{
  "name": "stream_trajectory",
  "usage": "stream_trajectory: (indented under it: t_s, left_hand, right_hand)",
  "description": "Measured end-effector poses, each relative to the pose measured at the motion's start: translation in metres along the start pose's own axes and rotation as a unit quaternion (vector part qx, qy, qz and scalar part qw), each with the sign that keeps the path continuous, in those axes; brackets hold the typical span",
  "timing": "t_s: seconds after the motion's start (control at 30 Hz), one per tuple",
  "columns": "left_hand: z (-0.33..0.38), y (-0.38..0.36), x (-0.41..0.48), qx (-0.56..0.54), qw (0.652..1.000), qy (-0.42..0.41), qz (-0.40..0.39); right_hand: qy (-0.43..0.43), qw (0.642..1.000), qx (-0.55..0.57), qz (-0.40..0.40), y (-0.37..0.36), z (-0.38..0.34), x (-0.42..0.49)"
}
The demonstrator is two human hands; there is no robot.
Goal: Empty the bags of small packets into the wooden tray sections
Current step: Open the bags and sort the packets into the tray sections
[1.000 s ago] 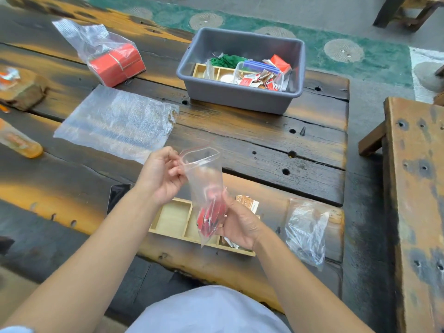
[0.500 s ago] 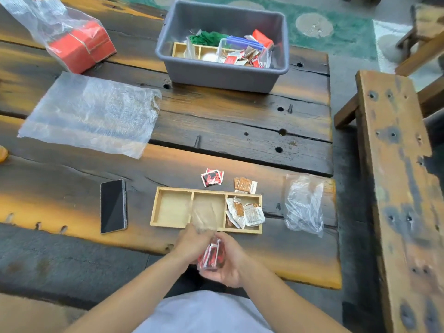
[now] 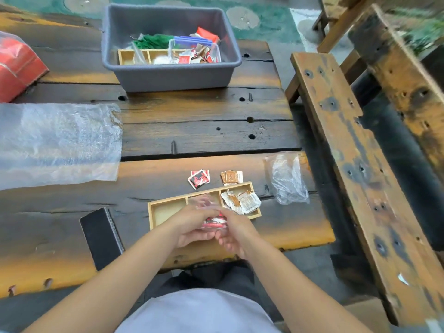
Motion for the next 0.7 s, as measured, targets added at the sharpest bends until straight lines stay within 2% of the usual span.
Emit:
stream_trajectory:
  t_s: [0.13, 0.3, 0.53, 0.7]
  left_hand:
    - [0.002, 0.002, -0.006, -0.119, 0.991, 0.045, -0.036]
    - [0.003, 0.022, -0.008, -0.137, 0.99, 0.037, -0.017]
    - [0.031, 0.042, -0.024, -0.119, 0.989, -0.06, 0.064]
    - [0.067, 0.033, -0.045, -0.102, 0.988, -0.112, 0.041]
  right_hand:
    - [0.034, 0.999, -0.001, 0.034, 0.008, -0.015, -0.009]
    - [0.06, 0.997, -0.009, 0.053, 0.01, -0.029, -0.01]
    - [0.087, 0.994, -0.024, 0.056, 0.008, -0.046, -0.028]
    - [0.127, 0.988, -0.075, 0.05, 0.014, -0.078, -0.051]
Point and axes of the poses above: each hand's wrist, its own x-axis towards the middle knuckle, its own y-axis out of the back of the hand, z = x × y, the point moved 9 cm from there along x, towards the middle knuckle, and after that the axes turned 9 degrees about -y, right-handed, at the moved point
